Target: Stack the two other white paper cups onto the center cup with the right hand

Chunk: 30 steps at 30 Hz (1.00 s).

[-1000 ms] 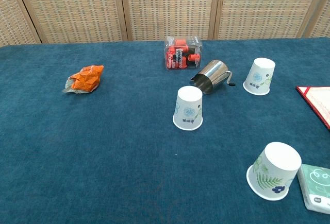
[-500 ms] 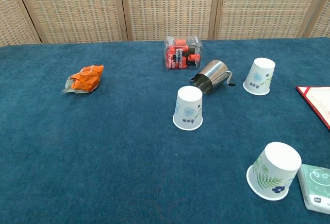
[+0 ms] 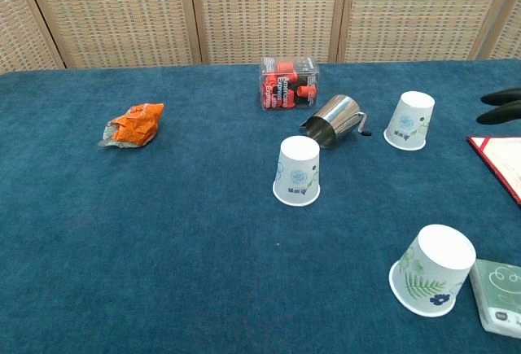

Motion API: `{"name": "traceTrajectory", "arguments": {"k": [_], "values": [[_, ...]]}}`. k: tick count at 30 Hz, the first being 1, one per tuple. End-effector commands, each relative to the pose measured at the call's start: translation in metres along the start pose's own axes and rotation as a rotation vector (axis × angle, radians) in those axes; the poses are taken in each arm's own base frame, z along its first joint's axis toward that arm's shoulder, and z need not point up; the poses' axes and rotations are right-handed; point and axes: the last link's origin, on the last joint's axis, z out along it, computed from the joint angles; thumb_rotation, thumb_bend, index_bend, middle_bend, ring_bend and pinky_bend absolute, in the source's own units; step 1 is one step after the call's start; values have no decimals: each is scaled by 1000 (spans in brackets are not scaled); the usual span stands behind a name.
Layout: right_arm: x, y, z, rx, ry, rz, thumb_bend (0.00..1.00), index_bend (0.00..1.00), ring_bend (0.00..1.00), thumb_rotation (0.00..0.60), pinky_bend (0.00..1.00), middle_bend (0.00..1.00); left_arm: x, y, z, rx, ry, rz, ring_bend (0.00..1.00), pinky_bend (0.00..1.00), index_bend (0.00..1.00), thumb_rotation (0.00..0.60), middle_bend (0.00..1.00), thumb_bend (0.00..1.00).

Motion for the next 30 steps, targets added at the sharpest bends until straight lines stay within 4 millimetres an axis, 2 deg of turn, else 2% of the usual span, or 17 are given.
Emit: {"name": "traceTrajectory", "arguments": {"k": [1, 15, 30], "values": [[-2, -2, 4, 3, 0, 5, 69, 147, 0, 600, 0, 0, 0, -1, 0, 2, 0, -2, 0, 0, 0, 600, 0, 242], [-19, -2, 25, 6, -63, 42, 69, 243, 0, 600, 0, 0, -3, 2, 2, -1, -13, 11, 0, 0, 0, 600, 0, 242], [-36, -5, 35, -28, -170, 20, 69, 275, 0, 600, 0, 0, -1, 2, 1, 0, -6, 6, 0, 0, 0, 600, 0, 242]]}}
